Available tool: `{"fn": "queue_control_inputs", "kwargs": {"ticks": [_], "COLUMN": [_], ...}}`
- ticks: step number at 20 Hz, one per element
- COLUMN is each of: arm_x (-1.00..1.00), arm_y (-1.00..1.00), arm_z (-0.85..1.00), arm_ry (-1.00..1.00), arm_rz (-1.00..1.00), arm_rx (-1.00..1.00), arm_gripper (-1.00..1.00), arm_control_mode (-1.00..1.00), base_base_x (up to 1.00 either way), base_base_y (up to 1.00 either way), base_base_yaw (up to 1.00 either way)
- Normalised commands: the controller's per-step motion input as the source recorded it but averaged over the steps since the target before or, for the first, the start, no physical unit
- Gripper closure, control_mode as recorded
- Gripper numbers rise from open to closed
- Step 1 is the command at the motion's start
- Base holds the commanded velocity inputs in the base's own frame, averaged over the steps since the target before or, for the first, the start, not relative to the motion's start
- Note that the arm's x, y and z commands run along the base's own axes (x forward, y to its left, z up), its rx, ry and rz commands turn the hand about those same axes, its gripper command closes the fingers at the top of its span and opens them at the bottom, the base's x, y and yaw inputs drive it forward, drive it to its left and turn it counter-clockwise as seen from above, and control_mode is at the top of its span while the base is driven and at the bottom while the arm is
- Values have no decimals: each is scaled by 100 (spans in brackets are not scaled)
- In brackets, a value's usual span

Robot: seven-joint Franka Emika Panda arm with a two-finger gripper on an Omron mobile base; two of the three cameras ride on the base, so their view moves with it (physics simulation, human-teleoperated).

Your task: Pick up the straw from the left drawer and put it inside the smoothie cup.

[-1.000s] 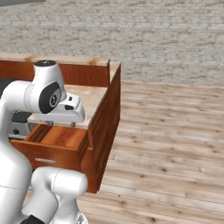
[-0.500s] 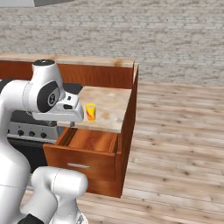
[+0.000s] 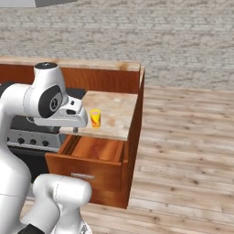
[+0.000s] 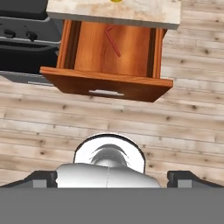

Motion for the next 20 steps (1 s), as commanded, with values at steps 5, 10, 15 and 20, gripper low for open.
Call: {"fn": "queue_control_inputs", "kwargs": {"ticks": [5,10,15,20], "arm_x": [0,0,1,27], "arm_y": [0,0,11,9], "arm_z": [0,0,-22,-45], "arm_ry": [0,0,0,0], "arm_rz": [0,0,0,0], "arm_rx": [0,0,-1,0], "arm_gripper": [-100,-100,-100,-100], "arm_control_mode": [100,100,-100,-100], "base_base_x": [39,18,0,0], "base_base_y": [14,11,2,0], "base_base_yaw": [-1,0,0,0]}}
